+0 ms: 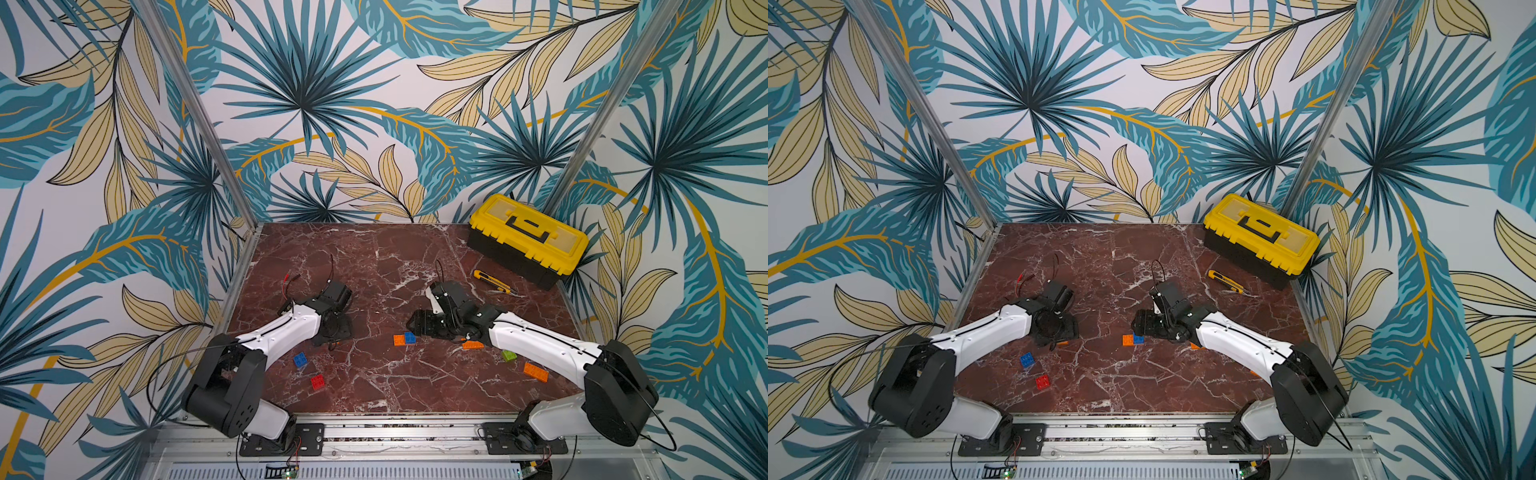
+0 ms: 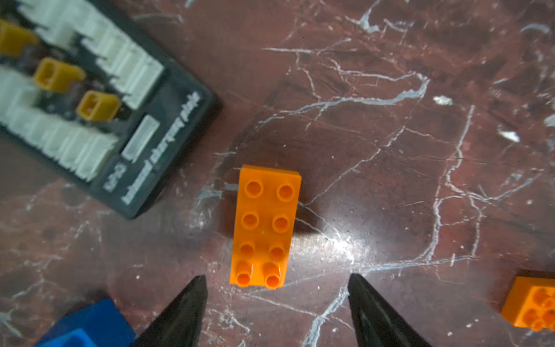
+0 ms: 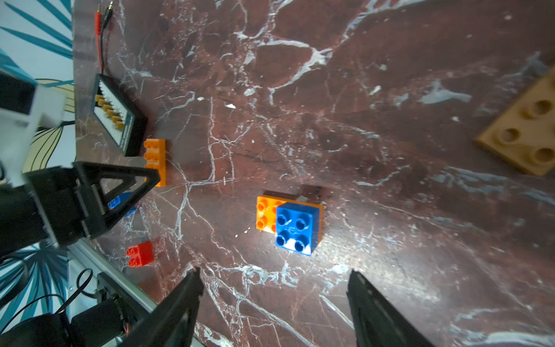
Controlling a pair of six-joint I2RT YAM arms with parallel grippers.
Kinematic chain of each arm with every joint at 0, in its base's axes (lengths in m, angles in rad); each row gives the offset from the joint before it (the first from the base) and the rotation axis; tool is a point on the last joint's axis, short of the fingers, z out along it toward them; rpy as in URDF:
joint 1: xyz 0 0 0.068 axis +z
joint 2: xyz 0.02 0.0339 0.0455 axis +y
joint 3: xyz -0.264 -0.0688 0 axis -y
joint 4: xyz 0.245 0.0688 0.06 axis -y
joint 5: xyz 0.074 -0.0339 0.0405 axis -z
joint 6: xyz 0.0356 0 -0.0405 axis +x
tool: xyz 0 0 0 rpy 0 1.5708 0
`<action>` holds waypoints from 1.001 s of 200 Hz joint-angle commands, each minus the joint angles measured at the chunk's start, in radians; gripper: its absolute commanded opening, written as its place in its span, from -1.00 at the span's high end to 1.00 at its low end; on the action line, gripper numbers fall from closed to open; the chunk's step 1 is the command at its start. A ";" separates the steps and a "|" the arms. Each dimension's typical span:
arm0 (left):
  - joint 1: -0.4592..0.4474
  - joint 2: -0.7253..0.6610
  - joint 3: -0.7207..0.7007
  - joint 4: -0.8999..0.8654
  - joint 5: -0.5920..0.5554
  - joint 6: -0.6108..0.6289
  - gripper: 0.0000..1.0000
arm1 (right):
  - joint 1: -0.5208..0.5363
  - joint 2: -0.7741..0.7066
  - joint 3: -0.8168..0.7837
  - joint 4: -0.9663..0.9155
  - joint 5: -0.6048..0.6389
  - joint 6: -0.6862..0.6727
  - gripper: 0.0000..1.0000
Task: Assemble the number 5 with lego
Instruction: Pick up the lego brick from the center of the board.
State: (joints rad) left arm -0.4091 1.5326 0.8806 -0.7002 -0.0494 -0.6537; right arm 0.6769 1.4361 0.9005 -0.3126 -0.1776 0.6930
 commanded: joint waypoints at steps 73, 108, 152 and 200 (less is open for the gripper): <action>0.046 0.159 0.117 -0.033 0.016 0.105 -0.22 | 0.017 0.037 0.022 0.036 -0.042 -0.016 -0.69; 0.046 0.190 0.135 -0.061 0.018 0.123 0.14 | 0.017 0.044 0.023 0.037 -0.044 -0.009 -0.71; -0.002 0.144 0.165 -0.104 0.071 0.157 0.49 | 0.016 0.023 0.015 0.005 0.023 0.006 -0.78; -0.181 0.002 0.189 -0.127 0.036 0.203 0.52 | -0.056 -0.078 -0.053 -0.071 0.126 0.060 -0.83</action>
State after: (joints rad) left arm -0.5159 1.6348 1.0172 -0.8116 -0.0177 -0.4969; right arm 0.6727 1.4353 0.8997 -0.3218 -0.1211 0.7109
